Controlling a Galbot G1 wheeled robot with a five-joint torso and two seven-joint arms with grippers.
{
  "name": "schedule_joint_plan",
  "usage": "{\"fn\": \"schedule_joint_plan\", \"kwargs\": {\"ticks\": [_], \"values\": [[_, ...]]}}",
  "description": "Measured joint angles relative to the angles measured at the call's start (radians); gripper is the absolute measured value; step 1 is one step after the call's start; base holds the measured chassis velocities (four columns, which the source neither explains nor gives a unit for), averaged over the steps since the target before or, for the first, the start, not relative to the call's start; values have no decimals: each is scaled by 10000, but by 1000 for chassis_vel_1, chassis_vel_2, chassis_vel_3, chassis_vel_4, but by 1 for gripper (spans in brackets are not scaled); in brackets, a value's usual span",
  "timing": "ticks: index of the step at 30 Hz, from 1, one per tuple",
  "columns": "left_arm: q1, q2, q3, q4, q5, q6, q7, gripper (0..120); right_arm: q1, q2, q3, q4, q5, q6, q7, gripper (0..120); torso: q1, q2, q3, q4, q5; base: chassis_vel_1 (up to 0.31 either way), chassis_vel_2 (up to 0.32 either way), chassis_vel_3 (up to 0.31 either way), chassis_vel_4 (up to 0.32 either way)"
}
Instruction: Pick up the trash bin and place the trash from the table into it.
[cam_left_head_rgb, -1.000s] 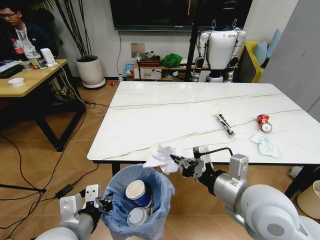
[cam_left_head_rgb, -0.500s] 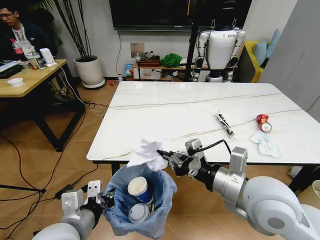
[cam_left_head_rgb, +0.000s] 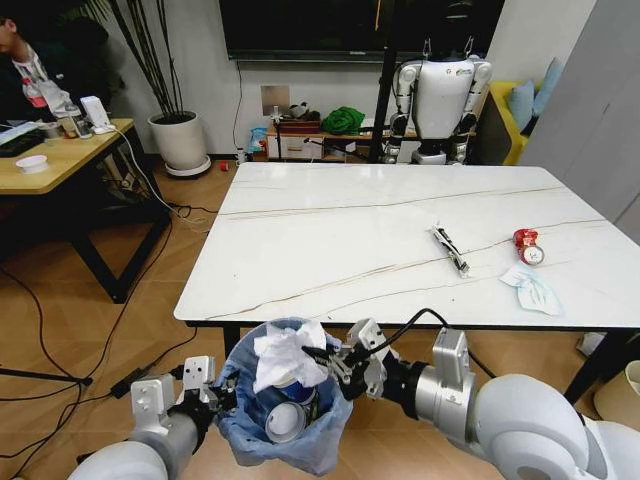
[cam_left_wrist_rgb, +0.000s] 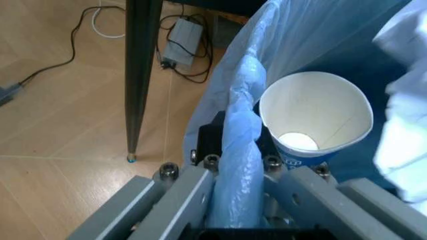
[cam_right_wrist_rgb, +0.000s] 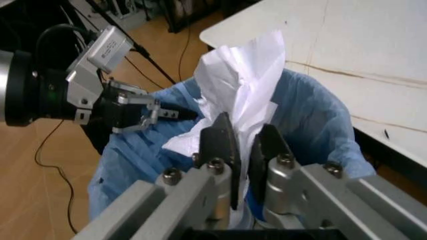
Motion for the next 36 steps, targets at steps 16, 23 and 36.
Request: {"fn": "schedule_joint_plan", "kwargs": {"ticks": [16,23,36], "values": [[113,-355,279,0,562,0,178,0,154,203,931,-1,275,60,1673,62,0,-2,0,1,0,0,0,0,0],[400,-745,376,0,1334,0,627,0,-546,1173,2955,-1,-834,145,2247,91,0,-2,0,-2,2,0,0,0,0],[672,-701,339,0,1557,0,807,0,-2995,2952,5983,-1,-3068,138,1976,100,-1,-1,-1,-3,-3,0,0,0,0]]}}
